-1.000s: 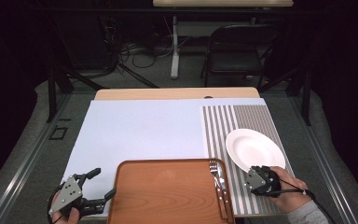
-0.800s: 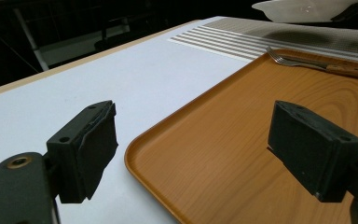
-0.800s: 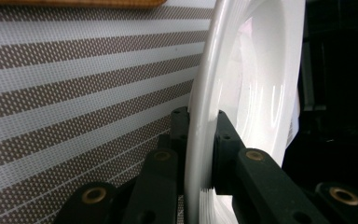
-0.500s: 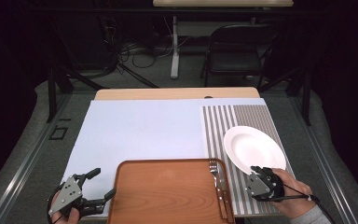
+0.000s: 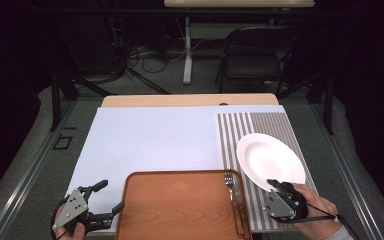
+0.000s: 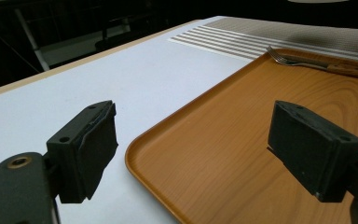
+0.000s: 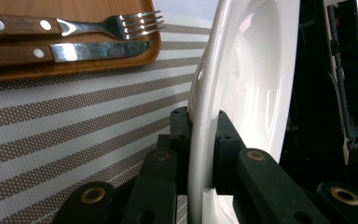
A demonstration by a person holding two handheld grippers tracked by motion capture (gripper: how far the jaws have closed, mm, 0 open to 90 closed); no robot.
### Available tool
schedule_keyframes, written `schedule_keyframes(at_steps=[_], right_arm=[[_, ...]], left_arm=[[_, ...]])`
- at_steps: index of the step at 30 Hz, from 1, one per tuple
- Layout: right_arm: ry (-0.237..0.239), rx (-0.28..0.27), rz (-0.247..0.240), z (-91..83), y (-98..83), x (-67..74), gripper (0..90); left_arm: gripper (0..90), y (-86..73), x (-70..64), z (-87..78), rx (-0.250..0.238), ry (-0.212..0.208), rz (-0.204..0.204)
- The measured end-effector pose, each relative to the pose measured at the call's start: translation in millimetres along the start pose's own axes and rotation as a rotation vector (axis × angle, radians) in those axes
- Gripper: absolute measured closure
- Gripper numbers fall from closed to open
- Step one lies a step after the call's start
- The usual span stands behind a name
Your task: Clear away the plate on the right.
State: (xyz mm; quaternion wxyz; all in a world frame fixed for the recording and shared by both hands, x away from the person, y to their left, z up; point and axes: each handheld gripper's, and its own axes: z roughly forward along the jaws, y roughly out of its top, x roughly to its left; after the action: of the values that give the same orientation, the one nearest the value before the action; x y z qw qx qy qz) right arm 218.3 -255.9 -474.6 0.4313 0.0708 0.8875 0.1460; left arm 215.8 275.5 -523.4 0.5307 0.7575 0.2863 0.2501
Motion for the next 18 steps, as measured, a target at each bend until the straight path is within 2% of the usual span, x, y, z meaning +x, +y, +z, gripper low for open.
schedule_keyframes(at_steps=[2, 3, 4, 6, 7, 9, 18], right_arm=[[-0.005, -0.006, -0.012, -1.8, 1.8, 0.0, 81.9], [-0.003, 0.000, 0.003, -3.6, 3.1, 1.3, 81.8], [-0.006, -0.010, -0.012, -3.8, 3.9, 0.8, 81.8], [-0.003, -0.014, -0.004, -5.5, 5.7, 2.4, 81.7], [-0.008, -0.018, -0.024, -6.2, 6.7, 1.7, 81.7], [-0.004, -0.021, -0.014, -7.8, 8.7, 4.0, 81.6], [-0.007, -0.062, -0.034, -10.4, 22.0, 9.5, 81.7]], left_arm=[[15.2, 0.0, 0.3, 0.2, -0.001, 0.000, -0.002], [15.2, 0.0, 0.3, 0.3, -0.001, 0.000, -0.002], [15.2, 0.0, 0.3, 0.4, 0.001, -0.001, 0.000], [15.2, 0.2, -0.3, 0.6, 0.000, -0.002, 0.000], [15.2, 0.3, -0.5, 0.7, 0.000, -0.002, 0.001], [15.2, 0.2, -0.5, 0.8, 0.001, -0.002, 0.001], [15.2, 0.3, -0.4, 0.5, 0.000, -0.002, 0.002]])
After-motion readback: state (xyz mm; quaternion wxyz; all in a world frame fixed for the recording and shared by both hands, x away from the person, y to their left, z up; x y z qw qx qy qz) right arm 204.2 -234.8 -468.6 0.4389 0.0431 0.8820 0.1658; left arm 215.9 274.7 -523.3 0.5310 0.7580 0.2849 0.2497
